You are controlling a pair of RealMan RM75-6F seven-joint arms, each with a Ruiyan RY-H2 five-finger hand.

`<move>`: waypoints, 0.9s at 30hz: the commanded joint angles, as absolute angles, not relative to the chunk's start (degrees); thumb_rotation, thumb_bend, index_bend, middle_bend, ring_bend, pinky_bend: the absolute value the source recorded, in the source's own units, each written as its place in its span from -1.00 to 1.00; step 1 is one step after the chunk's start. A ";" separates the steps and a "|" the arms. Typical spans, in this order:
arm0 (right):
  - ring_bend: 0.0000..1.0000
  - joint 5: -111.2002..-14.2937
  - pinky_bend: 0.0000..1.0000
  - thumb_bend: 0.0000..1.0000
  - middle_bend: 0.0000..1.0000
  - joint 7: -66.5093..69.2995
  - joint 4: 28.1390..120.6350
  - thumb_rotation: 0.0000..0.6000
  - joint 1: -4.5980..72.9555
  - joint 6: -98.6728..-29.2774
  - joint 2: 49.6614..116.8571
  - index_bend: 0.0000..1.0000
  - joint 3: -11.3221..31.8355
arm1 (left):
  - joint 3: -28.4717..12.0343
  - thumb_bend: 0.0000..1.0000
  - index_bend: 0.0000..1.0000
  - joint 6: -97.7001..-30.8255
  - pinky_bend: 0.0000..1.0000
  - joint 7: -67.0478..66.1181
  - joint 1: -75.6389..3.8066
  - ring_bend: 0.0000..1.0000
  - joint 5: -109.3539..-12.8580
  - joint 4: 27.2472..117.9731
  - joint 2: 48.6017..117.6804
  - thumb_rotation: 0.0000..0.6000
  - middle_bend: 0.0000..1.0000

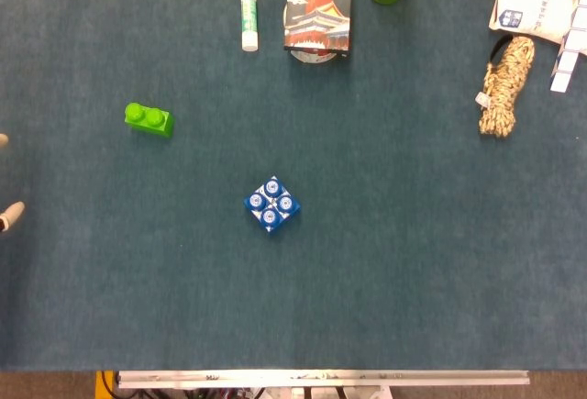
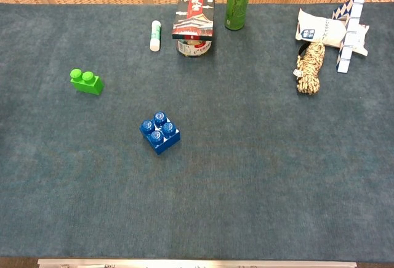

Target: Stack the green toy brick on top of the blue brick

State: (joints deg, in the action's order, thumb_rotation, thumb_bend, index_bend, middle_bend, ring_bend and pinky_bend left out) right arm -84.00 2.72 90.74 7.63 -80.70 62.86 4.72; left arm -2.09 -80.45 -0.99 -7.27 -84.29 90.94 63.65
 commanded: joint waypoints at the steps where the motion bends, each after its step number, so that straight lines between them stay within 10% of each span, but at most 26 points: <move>1: -0.70 -84.96 -0.49 0.26 -0.49 2.94 91.21 1.00 7.25 -81.56 62.59 -0.78 4.34 | -1.81 -0.73 -0.46 -80.84 -0.47 -1.00 -7.96 -0.65 -86.62 92.27 63.22 1.00 -0.64; 11: -0.70 -88.26 -0.49 0.26 -0.49 3.66 92.76 1.00 5.16 -86.03 61.35 -0.78 3.29 | -1.61 -0.73 -0.51 -74.97 -0.93 9.99 -14.87 -1.00 -94.42 100.32 56.36 1.00 -1.00; 27: -0.70 -89.50 -0.52 0.26 -0.48 5.01 93.63 1.00 1.34 -92.18 59.84 -0.76 2.93 | -4.22 -0.73 -0.52 -58.51 -1.00 11.08 -27.17 -1.00 -89.61 99.78 61.03 1.00 -1.00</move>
State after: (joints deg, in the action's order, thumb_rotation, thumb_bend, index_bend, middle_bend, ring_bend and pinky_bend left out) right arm -89.56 4.98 93.62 1.42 -92.10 59.88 2.91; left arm -3.85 -59.52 10.71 -26.21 -90.26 100.58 60.11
